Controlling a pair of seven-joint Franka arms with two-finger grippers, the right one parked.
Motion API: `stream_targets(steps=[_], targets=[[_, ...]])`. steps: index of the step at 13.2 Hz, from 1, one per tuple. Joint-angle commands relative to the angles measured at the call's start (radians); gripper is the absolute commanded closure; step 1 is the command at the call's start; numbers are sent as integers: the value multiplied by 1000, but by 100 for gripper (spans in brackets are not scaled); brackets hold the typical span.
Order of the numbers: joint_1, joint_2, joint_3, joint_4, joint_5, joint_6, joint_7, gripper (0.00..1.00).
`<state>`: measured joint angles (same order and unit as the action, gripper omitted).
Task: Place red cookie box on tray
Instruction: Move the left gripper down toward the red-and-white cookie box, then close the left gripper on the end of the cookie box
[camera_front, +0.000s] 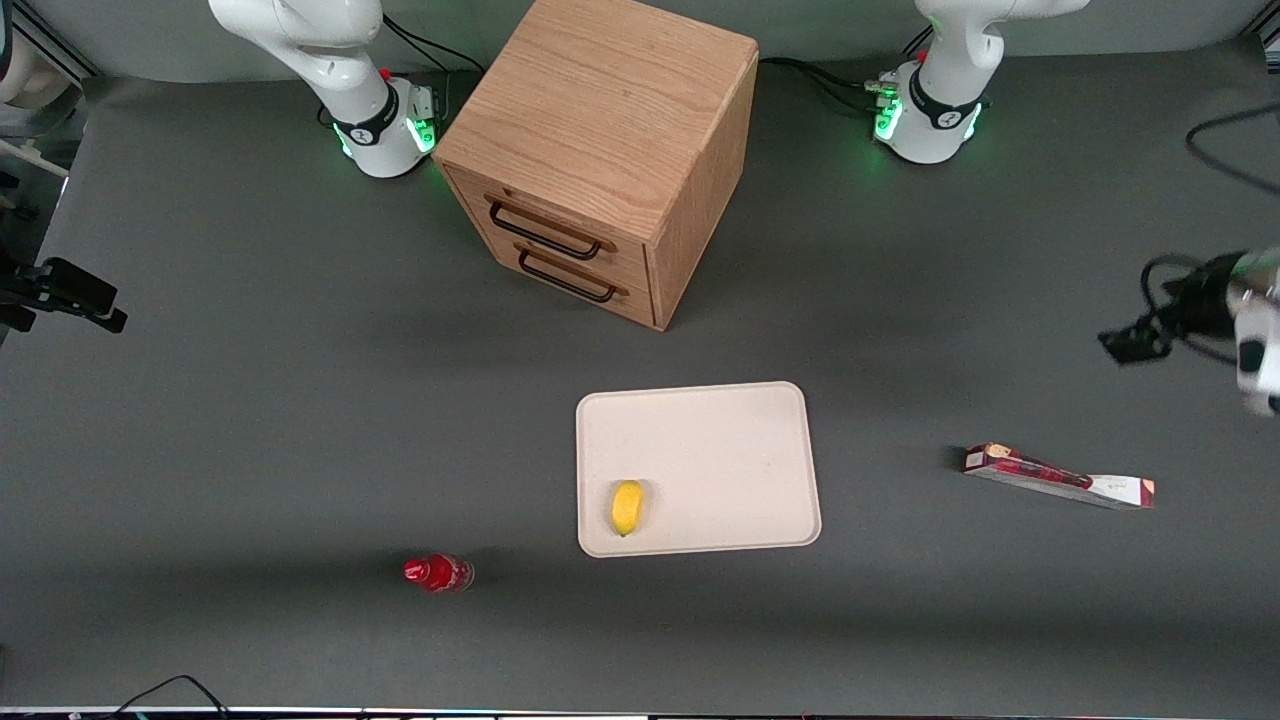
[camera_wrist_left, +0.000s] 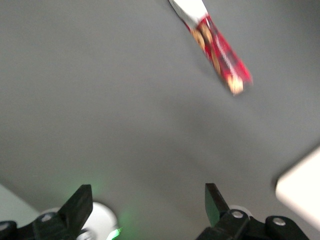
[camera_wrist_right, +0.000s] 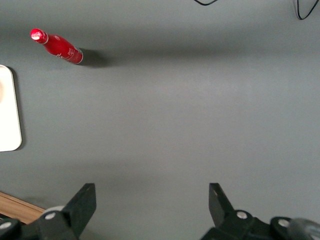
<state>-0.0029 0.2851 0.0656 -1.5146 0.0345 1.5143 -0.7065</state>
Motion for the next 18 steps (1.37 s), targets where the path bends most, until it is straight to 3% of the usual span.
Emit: stream_targets(steps=[1,10,11,12,13,18], targets=[[-5,147,51,50,16,134,-141,0],[-3,387,76,-68,5,703,-183,0],[-3,390,77,-91,7,743,-204,29],[-3,388,77,-116,7,776,-206,80],[-5,387,76,-124,18,777,-205,100],[-9,335,71,-46,32,677,-197,100]])
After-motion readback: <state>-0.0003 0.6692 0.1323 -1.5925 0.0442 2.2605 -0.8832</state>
